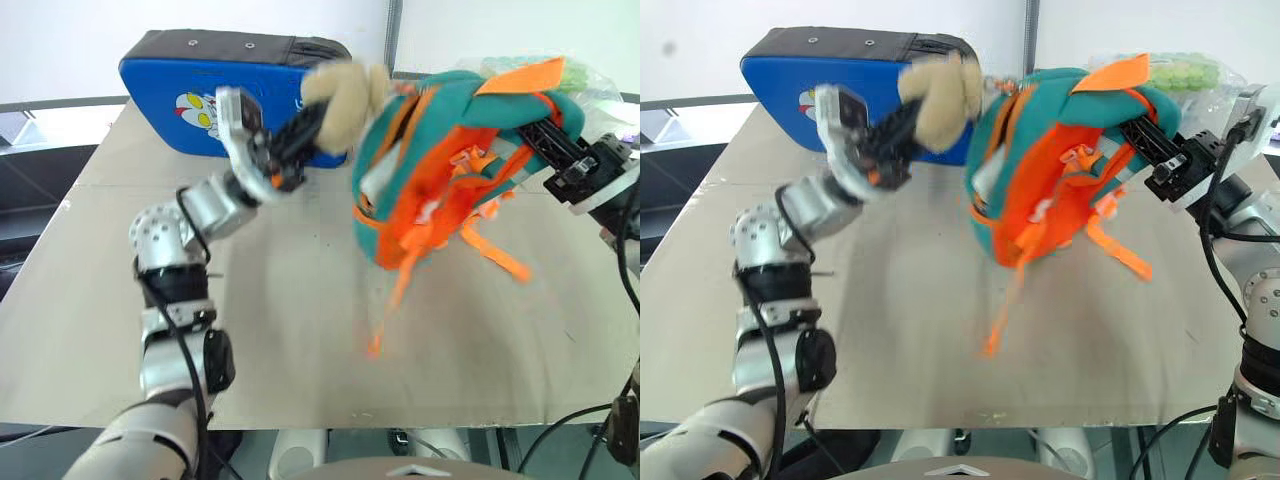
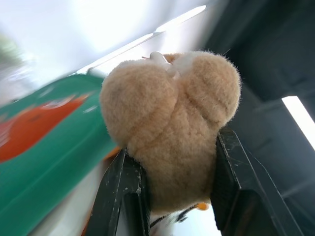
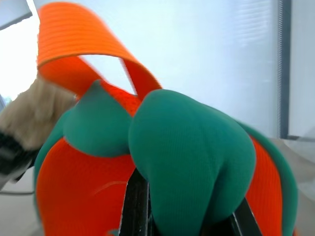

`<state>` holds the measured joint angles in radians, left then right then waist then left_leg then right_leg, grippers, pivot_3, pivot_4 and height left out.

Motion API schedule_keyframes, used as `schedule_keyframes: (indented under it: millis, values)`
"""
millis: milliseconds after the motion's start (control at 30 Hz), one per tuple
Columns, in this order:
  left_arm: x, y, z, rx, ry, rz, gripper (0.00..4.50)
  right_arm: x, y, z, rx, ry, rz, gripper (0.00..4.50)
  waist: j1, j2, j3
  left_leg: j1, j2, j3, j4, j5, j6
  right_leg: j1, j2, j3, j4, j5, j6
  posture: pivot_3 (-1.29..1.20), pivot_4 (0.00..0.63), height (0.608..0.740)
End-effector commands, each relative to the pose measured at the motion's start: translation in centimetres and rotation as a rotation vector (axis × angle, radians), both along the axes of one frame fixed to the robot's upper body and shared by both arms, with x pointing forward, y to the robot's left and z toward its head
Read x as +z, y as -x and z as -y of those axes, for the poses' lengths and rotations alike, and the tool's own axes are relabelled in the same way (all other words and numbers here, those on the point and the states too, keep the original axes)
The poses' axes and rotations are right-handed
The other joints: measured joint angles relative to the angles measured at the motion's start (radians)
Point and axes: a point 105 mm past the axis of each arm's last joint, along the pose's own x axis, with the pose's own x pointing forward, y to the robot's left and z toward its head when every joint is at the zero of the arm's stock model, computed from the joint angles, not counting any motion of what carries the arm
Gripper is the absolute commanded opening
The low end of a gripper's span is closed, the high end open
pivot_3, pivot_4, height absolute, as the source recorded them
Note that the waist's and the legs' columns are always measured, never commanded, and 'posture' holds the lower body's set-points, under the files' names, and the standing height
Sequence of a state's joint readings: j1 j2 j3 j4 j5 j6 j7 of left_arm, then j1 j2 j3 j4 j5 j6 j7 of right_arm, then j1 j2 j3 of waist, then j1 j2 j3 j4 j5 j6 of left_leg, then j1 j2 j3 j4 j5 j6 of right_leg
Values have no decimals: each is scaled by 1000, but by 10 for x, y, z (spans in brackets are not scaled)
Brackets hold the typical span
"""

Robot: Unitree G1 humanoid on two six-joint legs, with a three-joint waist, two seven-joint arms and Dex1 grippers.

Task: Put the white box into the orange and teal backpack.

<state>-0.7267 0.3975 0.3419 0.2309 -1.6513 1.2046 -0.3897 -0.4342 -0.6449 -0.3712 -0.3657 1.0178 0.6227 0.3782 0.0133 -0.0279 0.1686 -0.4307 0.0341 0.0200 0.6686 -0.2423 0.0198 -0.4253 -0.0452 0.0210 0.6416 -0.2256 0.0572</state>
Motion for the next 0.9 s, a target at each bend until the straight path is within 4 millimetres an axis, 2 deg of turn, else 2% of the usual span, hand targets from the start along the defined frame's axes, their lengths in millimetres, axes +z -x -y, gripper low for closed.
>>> schedule_keyframes:
  millis: [33, 200, 333, 533, 600, 633, 733, 833, 900]
  values:
    - [-24, 9, -17, 87, -88, -27, 924, 13, -3, 26, -142, -25, 59, 0, 1, 0, 0, 1, -2, 1, 0, 0, 0, 1, -1, 0, 1, 0, 0, 0, 150, 740]
    - [-73, 20, -27, 149, -190, -162, 906, 8, -13, 34, -205, -26, 38, 0, 0, 0, 0, 8, -4, 1, 0, -2, 5, 8, -1, -3, 2, 0, -1, 0, 150, 740]
    - [-129, 23, -37, 239, -289, -330, 905, 7, -21, 46, -282, -56, 32, 0, -1, 0, 0, 16, -5, 2, 0, -3, 5, 15, 0, -1, 2, -2, -5, 0, 150, 740]
    - [-174, 24, -53, 339, -353, -467, 903, 9, -24, 62, -366, -86, 35, 0, 0, 1, -1, 16, -5, 2, 0, -2, 5, 15, 0, -1, 2, -2, -5, 0, 150, 740]
    - [-197, 19, -58, 417, -443, -499, 903, 8, -24, 63, -370, -74, 34, 0, -1, 2, -3, 16, -5, 2, 0, -3, 5, 15, 0, -1, 2, -2, -5, 0, 150, 740]
    - [-198, 17, -58, 436, -449, -489, 903, 8, -23, 62, -367, -62, 34, 0, 0, 3, -4, 16, -5, 2, 0, -3, 5, 15, 0, -1, 2, -2, -5, 0, 150, 740]
    - [-160, 3, -51, 505, -380, -253, 902, 4, -18, 42, -317, 80, 57, 0, 1, 3, -4, 16, -6, 2, 1, -3, 5, 15, -1, 0, 2, -2, -5, 0, 150, 740]
    - [-138, -3, -43, 544, -403, -54, 900, -3, -13, 21, -242, 167, 62, 0, -1, 3, -4, 16, -6, 2, 0, -3, 5, 15, -1, 0, 2, -2, -6, 0, 150, 740]
    - [-125, -8, -38, 574, -435, 54, 899, -19, -10, 0, -151, 236, 34, 0, -1, 3, -4, 16, -5, 2, 0, -3, 5, 15, -1, -1, 2, -2, -6, 0, 150, 740]
